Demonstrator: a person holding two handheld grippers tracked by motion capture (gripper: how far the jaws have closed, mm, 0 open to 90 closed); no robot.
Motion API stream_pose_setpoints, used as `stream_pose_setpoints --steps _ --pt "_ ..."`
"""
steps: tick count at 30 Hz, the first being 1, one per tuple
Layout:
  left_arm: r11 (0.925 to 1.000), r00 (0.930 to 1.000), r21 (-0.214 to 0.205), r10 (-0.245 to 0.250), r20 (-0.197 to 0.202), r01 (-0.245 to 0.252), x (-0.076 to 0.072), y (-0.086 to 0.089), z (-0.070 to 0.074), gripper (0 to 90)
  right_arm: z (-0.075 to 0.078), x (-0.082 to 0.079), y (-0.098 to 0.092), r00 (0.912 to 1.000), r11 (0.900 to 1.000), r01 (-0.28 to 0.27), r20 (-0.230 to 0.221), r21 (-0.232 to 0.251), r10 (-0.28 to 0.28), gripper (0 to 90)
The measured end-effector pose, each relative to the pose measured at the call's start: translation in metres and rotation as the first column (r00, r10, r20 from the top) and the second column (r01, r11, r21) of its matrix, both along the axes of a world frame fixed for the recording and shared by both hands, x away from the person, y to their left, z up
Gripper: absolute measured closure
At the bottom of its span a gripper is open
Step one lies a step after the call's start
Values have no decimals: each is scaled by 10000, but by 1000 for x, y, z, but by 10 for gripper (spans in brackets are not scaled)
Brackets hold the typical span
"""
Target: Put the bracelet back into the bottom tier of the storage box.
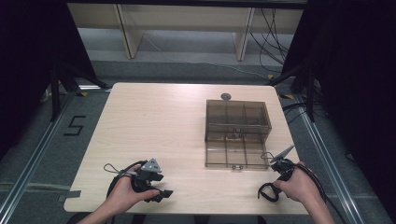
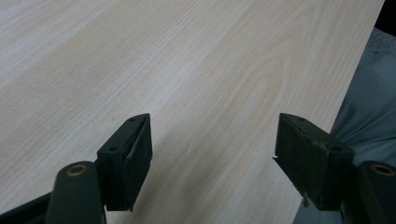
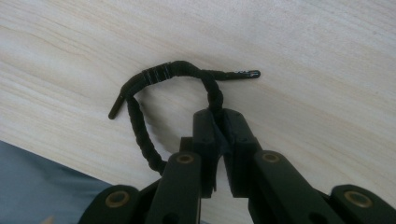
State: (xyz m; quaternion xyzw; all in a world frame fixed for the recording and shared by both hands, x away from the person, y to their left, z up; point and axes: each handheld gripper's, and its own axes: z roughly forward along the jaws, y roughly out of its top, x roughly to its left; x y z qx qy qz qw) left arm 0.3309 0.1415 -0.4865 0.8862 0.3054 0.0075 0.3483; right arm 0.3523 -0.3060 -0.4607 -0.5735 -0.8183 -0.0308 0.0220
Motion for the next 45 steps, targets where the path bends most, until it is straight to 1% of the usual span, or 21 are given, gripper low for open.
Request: stream_pose_setpoints --steps 4,6,7,11,13,16,18,25,27,28,31,32,33,35,36,37,38,39,40,43,45 --pt "10000 10000 -8 6 1 -6 0 0 0 275 6 -1 -1 9998 9998 174 94 62 -175 849" --pt "10000 10000 -7 3 0 -3 0 0 0 275 7 0 -3 9995 10000 -7 325 70 5 849" --pt "10000 10000 -7 5 1 -5 0 0 0 275 10 0 -1 9998 9998 196 49 49 -196 849" --pt "10000 10000 -8 -1 7 1 0 0 0 275 14 1 -1 9996 9996 266 112 126 -267 849" --pt "10000 10000 12 -25 6 25 0 0 0 275 15 1 -2 9992 9995 255 291 174 -260 849" --pt "10000 10000 1 -8 4 8 0 0 0 275 18 2 -3 9994 9995 270 203 143 -273 849" --pt "10000 10000 -3 -11 9 11 0 0 0 275 18 2 -3 9988 9993 316 378 188 -323 850" --pt "10000 10000 4 24 -13 -24 0 0 0 275 21 2 -3 9991 9994 309 296 175 -314 849" --pt "10000 10000 19 -30 26 30 0 0 0 275 21 2 -2 9977 9979 574 356 288 -584 849" --pt "10000 10000 19 -30 26 30 0 0 0 275 22 3 -4 9987 9994 276 433 191 -284 850" --pt "10000 10000 -9 41 -14 -41 -1 0 0 275 25 4 -3 9982 9990 361 479 245 -373 849" --pt "10000 10000 -16 41 -10 -41 -1 0 0 275 27 5 -3 9989 9993 348 322 144 -353 850" --pt "10000 10000 -7 26 -4 -26 -1 0 0 275 26 5 -3 9980 9990 417 468 186 -425 849" --pt "10000 10000 -7 5 -2 -5 0 0 0 275 28 6 -4 9991 9996 229 362 146 -234 849" --pt "10000 10000 -11 -7 4 7 0 0 0 274 28 6 -3 9977 9990 387 556 213 -398 850" --pt "10000 10000 -18 35 -13 -35 0 0 0 275 29 6 0 9966 9972 703 408 259 -713 850" --pt "10000 10000 -22 42 -16 -42 -1 0 0 275 30 8 -3 9987 9993 334 382 140 -340 850" --pt "10000 10000 -22 42 -16 -42 -1 0 0 275 30 8 -3 9987 9993 334 382 140 -340 850" --pt "10000 10000 -44 65 -12 -65 -1 0 0 275 29 8 -2 9974 9991 375 600 183 -386 850" --pt "10000 10000 -39 46 -14 -46 -1 0 0 275 32 9 -2 9983 9991 400 414 152 -406 850" --pt "10000 10000 -36 40 -15 -40 -1 0 0 275 31 9 -1 9972 9988 455 590 186 -465 850"
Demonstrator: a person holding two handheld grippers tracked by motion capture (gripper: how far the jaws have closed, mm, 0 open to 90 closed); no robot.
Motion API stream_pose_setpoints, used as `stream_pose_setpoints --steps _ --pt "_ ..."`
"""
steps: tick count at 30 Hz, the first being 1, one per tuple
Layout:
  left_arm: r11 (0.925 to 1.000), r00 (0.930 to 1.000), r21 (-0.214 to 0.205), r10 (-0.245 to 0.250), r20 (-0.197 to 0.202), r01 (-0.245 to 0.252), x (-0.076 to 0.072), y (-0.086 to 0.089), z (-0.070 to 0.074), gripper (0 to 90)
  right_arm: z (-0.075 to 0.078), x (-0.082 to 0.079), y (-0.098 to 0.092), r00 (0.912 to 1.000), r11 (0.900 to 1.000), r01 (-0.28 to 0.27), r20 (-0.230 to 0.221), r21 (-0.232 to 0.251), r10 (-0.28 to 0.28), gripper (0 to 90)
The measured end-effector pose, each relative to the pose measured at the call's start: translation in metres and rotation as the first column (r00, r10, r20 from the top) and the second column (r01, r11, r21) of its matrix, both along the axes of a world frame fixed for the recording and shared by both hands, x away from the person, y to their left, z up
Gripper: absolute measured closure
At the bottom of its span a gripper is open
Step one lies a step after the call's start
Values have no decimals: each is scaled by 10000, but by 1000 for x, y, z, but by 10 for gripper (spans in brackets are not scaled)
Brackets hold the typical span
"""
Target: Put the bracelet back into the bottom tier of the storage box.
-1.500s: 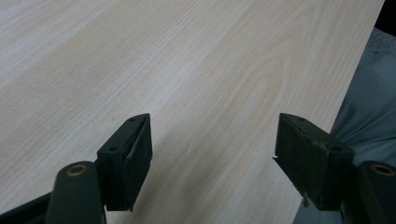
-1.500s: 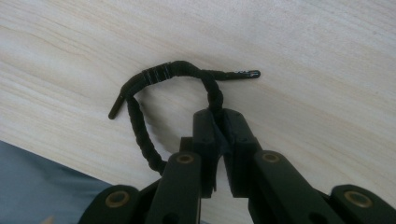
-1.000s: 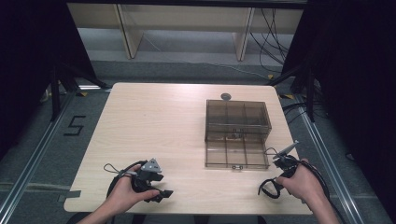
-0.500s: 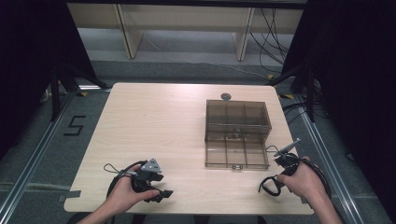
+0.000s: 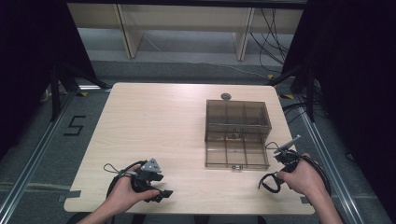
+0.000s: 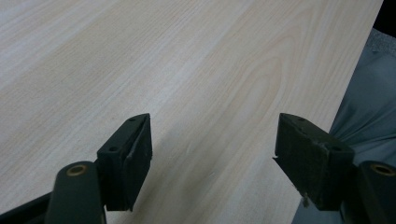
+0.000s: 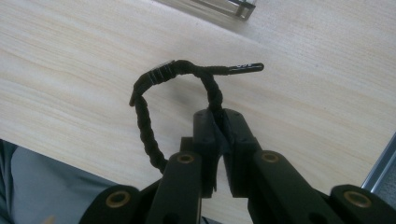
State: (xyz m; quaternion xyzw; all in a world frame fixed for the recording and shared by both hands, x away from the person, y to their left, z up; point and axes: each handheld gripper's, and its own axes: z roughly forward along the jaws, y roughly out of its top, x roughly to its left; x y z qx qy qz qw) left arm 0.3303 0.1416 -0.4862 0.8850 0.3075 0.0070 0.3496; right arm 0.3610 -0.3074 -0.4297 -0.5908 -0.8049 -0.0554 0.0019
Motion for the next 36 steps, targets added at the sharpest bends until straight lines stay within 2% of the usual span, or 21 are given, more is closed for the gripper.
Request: stream_pose_setpoints --steps 5,7,9,10,12,14,15,16,17,19,21,22,23,24,25,26,28,29,31,32,36 --pt "10000 10000 -20 26 -5 -26 0 0 0 275 4 3 1 9999 10000 -20 -138 -34 20 850" --pt "10000 10000 -26 28 -9 -28 0 0 0 275 3 3 1 10000 10000 -7 76 55 6 850" --pt "10000 10000 -24 11 -2 -11 0 0 0 275 5 5 1 9999 10000 13 -117 -20 -13 850" --pt "10000 10000 -53 79 -42 -79 0 0 0 275 5 4 3 9997 9997 236 -45 60 -235 850" --pt "10000 10000 -48 66 -43 -66 0 0 0 275 4 5 2 9999 10000 5 124 40 -6 850" --pt "10000 10000 -37 57 -31 -57 0 0 0 274 6 6 2 9999 10000 26 -98 30 -26 850" --pt "10000 10000 -21 6 -2 -6 0 0 0 275 7 7 3 9998 9998 169 -82 77 -168 850" --pt "10000 10000 -25 17 -6 -17 0 0 0 275 5 7 2 9998 10000 34 189 67 -35 850" --pt "10000 10000 -30 16 0 -16 0 0 0 275 7 7 3 10000 10000 58 7 64 -58 850" --pt "9999 10000 -57 82 -41 -83 -1 0 0 275 8 7 4 9998 9998 201 94 48 -202 850" --pt "10000 10000 -33 11 -1 -11 0 0 0 274 9 8 5 9993 9992 365 -37 157 -364 850" --pt "10000 10000 -25 10 -6 -10 0 0 0 275 10 10 3 10000 10000 -71 -66 -13 71 850" --pt "10000 10000 -25 10 -6 -10 0 0 0 274 10 10 3 10000 10000 -71 -66 -13 71 850" --pt "10000 10000 -32 9 -1 -9 0 0 0 274 11 11 2 9997 9991 -22 -240 429 33 850" --pt "10000 10000 -32 9 -1 -9 0 0 0 274 10 11 2 10000 9999 -17 -49 112 18 850" --pt "10000 10000 -45 47 -22 -47 0 0 0 274 11 11 3 10000 10000 58 16 74 -58 850" --pt "10000 10000 -33 13 -3 -13 0 0 0 274 11 11 3 10000 10000 43 25 73 -43 850" --pt "10000 10000 -42 30 -8 -30 0 0 0 275 12 13 2 9998 9990 -10 -217 442 20 850" --pt "10000 10000 -30 12 -12 -13 0 0 0 275 12 13 1 9999 9995 -41 -147 311 45 850" --pt "10000 10000 -30 12 -12 -13 0 0 0 274 12 12 4 9997 9996 246 72 138 -247 850" --pt "9999 9999 -66 86 -54 -86 0 0 0 275 13 14 2 10000 9998 -26 84 185 25 850"
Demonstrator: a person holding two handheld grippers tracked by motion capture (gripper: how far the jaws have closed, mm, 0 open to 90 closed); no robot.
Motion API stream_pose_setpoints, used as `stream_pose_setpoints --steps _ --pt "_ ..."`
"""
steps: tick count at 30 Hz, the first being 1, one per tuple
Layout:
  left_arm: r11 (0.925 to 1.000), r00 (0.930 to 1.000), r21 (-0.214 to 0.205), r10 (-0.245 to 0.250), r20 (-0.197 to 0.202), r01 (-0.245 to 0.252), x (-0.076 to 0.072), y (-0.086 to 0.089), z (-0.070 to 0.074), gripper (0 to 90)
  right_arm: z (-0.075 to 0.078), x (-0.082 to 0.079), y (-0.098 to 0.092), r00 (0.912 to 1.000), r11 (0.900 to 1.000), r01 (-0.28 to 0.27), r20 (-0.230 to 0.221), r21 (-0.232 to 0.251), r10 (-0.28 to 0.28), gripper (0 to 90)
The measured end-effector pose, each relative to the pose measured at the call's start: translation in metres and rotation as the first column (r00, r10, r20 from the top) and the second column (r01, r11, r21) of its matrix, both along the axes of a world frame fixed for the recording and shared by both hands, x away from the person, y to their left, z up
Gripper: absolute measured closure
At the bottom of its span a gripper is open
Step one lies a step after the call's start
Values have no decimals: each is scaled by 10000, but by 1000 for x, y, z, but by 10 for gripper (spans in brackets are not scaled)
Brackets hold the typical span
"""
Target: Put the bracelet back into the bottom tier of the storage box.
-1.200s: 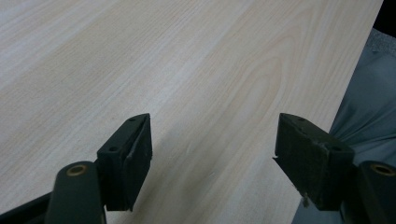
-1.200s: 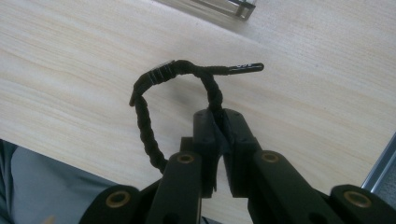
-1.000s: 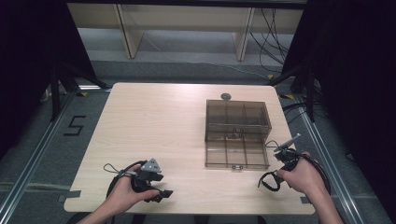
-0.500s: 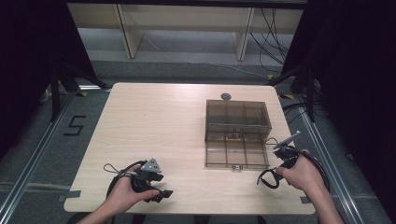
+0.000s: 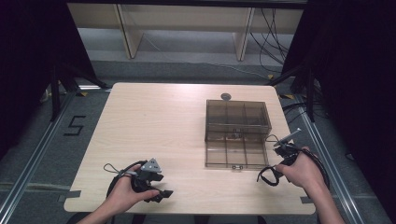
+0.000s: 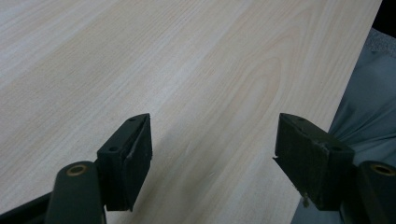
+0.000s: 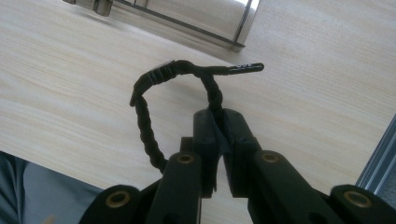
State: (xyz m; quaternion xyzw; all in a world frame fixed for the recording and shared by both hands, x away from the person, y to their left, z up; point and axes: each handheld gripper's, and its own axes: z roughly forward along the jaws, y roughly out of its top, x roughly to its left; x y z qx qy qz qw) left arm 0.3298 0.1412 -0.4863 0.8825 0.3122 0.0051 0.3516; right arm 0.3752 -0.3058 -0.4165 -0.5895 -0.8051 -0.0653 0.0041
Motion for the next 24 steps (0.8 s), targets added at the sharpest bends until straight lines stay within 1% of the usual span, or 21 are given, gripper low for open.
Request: stream_pose_setpoints --steps 1,2,3,4,5,6,7,9,10,13,14,15,16,17,18,19,20,21,22,23,24 --pt "10000 10000 0 0 0 0 0 0 0 275 0 -1 4 9988 9987 496 -19 -77 -497 850" --pt "10000 10000 45 -77 42 77 0 0 1 274 1 1 1 9999 9995 148 92 -270 -146 850" --pt "10000 10000 31 -69 41 69 0 0 0 275 0 3 -1 9999 9998 -98 -92 195 100 850" --pt "10000 10000 31 -69 41 69 0 0 0 275 0 3 -1 9999 9998 -98 -92 195 100 850" --pt "10000 10000 40 -79 40 79 0 0 0 275 2 2 2 9999 9996 125 109 -246 -123 850" --pt "10000 10000 23 -39 14 39 0 0 0 275 0 3 1 9990 9998 -90 437 -160 97 850" --pt "10000 10000 -3 -3 -13 3 0 0 0 274 2 3 3 9999 9996 117 109 -244 -114 850" --pt "10000 10000 37 -88 35 88 0 0 0 275 3 4 2 10000 9997 -15 43 -261 16 850" --pt "10000 10000 22 -75 34 75 0 0 0 275 2 4 4 9994 9998 203 274 -76 -201 850" --pt "10000 10000 11 -78 36 78 0 0 0 275 4 6 5 9998 9997 179 28 -138 -178 851" --pt "10000 10000 13 -78 38 78 0 0 1 274 4 7 3 9999 9997 93 -128 240 -90 850" --pt "10000 10000 13 -78 38 78 0 0 1 275 4 7 3 9999 9997 93 -128 240 -90 850" --pt "9999 10000 -121 35 15 -35 0 -1 0 275 5 8 4 9999 9999 89 74 -64 -88 851" --pt "9999 10000 -133 38 14 -38 0 -1 0 275 5 7 5 9998 9998 140 170 -119 -138 850" --pt "9999 10000 -135 33 10 -33 0 -1 0 274 5 7 7 9988 9990 457 187 -16 -456 850" --pt "9999 10000 -145 26 -1 -26 0 -1 0 275 6 9 4 10000 10000 44 58 76 -45 851" --pt "9998 9999 -171 95 -46 -96 -1 -1 0 275 6 10 4 10000 9997 66 -67 215 -65 851" --pt "9998 9999 -171 95 -46 -96 -1 -1 0 275 6 9 6 9996 9997 217 198 -78 -215 850" --pt "9998 10000 -157 87 -37 -88 -1 -1 0 274 5 9 6 9990 9995 300 343 -16 -299 850" --pt "9998 9999 -169 89 -52 -90 -1 -1 0 274 5 9 6 9990 9995 300 343 -16 -299 850" --pt "9998 9999 -162 89 -49 -89 -1 -1 0 275 7 10 6 9995 9997 239 191 -88 -237 850"
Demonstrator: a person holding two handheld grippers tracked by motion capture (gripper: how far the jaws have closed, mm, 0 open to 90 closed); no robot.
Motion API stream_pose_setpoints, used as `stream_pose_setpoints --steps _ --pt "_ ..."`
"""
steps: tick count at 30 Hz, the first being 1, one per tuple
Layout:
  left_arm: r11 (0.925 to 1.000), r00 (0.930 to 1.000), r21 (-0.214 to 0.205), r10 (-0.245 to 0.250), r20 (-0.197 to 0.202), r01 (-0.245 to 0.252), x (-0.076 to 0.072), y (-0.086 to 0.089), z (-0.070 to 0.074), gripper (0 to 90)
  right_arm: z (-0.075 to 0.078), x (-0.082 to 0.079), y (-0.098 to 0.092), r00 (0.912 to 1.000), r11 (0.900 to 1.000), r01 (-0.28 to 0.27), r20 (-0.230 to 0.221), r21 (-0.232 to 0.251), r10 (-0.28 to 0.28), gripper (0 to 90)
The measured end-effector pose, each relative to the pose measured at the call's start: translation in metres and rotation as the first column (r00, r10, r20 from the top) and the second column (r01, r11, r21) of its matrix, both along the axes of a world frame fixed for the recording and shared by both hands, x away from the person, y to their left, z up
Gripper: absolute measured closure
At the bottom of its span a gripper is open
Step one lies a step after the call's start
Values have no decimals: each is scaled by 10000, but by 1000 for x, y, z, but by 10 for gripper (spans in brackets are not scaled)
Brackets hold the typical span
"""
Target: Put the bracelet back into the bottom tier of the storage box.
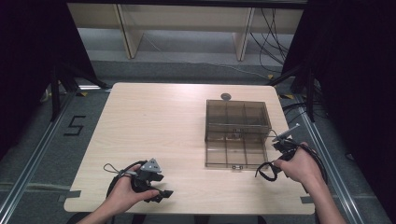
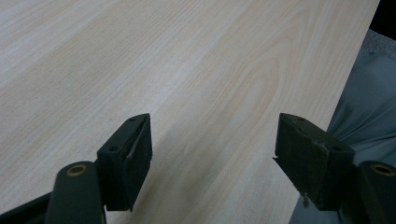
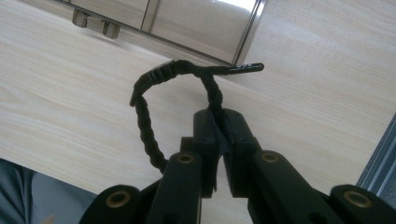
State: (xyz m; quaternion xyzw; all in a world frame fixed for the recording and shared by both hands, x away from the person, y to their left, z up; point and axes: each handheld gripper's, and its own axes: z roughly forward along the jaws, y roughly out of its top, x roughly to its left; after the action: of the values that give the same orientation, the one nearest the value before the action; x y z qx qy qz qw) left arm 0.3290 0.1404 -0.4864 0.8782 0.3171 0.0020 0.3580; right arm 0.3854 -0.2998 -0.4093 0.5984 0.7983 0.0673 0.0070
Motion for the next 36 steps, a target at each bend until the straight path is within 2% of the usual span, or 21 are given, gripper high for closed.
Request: stream_pose_setpoints --steps 3,4,5,6,7,9,10,12,15,16,17,18,19,21,25,26,29,32,33,35,36 --pt "10000 10000 -4 1 0 -1 0 0 0 275 -1 1 -1 9999 10000 -32 112 -56 32 850" --pt "10000 10000 -5 0 5 0 0 0 0 275 -1 2 -2 9996 9997 -219 154 -101 221 851" --pt "10000 10000 -9 2 0 -2 0 0 0 274 -1 2 -1 9997 10000 -63 244 -10 64 851" --pt "10000 10000 1 -3 1 3 0 0 0 275 -1 4 -2 9993 9995 -312 184 -30 312 850" --pt "10000 10000 -2 -3 0 3 0 0 0 275 1 3 0 10000 10000 -57 5 -50 57 851" --pt "10000 10000 0 -6 1 6 0 0 0 275 1 4 -1 9999 9999 -122 -64 67 122 851" --pt "10000 10000 5 -5 16 5 0 0 0 275 0 6 -1 9997 9998 -182 131 7 181 851" --pt "10000 10000 5 -3 21 3 0 0 0 275 0 6 0 9997 9999 -154 189 -24 155 851" --pt "10000 10000 -7 8 22 -8 0 0 0 275 2 7 2 10000 10000 -6 93 48 5 852" --pt "10000 10000 55 -52 36 52 0 0 1 275 1 8 2 9998 9999 -15 215 106 13 851" --pt "9999 9999 122 -112 50 111 1 1 1 275 3 9 3 10000 10000 -33 22 24 33 851" --pt "9998 9999 134 -132 50 132 1 1 1 275 3 9 4 9998 10000 27 202 79 -28 851" --pt "9998 9999 142 -140 54 140 1 1 1 275 4 10 4 10000 10000 -6 8 27 6 851" --pt "9998 9999 160 -124 72 123 1 1 1 275 2 11 4 9996 10000 -21 274 85 18 851" --pt "9997 9998 188 -170 110 168 1 1 1 275 3 14 4 9999 9999 -15 110 110 14 851" --pt "9998 9999 161 -130 78 128 1 1 1 275 2 16 3 9995 9998 -178 278 102 176 851" --pt "9998 9999 166 -132 77 131 1 1 1 274 5 17 5 10000 10000 -30 18 93 30 851" --pt "9998 9999 159 -122 83 121 1 1 1 275 4 18 6 9997 9997 123 225 234 -128 851" --pt "9995 9995 184 -273 148 270 1 2 2 274 6 20 6 10000 9998 78 35 159 -79 851" --pt "9994 9995 198 -278 151 275 1 2 2 275 6 20 6 10000 9999 50 40 105 -50 851" --pt "9995 9996 192 -239 135 236 1 2 2 275 7 22 5 9999 9995 -14 -121 324 18 851"
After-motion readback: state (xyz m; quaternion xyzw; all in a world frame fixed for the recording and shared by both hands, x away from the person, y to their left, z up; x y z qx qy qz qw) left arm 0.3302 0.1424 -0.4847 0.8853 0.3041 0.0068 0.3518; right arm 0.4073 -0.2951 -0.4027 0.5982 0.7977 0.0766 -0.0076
